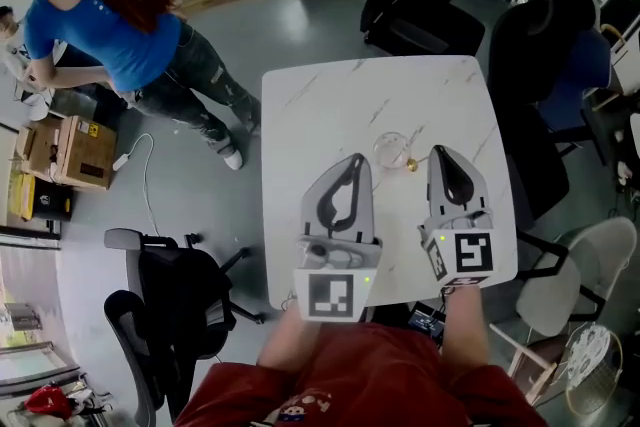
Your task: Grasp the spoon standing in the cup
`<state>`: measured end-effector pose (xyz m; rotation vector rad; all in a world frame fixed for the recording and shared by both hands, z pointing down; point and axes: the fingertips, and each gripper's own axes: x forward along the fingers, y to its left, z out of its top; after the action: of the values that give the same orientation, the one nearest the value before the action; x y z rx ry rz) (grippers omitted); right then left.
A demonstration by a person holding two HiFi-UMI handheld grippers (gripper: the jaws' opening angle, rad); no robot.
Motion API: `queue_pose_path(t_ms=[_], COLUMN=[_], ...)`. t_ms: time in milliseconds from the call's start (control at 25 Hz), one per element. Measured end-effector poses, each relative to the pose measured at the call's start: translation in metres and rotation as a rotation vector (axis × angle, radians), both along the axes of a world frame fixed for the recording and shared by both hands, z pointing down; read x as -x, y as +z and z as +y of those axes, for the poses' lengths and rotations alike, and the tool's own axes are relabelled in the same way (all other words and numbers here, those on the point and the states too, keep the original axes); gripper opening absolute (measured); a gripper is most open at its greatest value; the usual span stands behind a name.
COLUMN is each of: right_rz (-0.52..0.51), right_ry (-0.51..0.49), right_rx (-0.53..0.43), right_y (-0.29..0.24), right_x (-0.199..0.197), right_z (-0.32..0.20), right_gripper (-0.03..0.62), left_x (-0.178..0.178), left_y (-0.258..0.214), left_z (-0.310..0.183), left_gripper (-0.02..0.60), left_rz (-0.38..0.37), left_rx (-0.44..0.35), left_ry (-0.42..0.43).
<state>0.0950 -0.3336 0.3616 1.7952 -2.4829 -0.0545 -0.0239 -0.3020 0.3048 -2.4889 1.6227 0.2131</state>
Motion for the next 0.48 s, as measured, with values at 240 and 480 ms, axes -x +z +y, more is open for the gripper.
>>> queue_pose_path(t_ms=[240,480], right_rz=[-0.01,-0.03], right_ry=[-0.042,-0.073], right_rx=[-0.036,-0.077], right_y=[-0.018,-0.041], right_x=[-0.005,-0.01], right_z=[0.017,0.035], right_gripper=[0.015,0.015], left_x=[-0.006,-0.006], left_y=[-0.013,-0.03], left_z=[0.02,0.039], left_gripper=[0.006,0.006], left_rz=[0.031,0.036], left_rx=[-0.008,-0.04], left_ry=[-0.044,-0.087])
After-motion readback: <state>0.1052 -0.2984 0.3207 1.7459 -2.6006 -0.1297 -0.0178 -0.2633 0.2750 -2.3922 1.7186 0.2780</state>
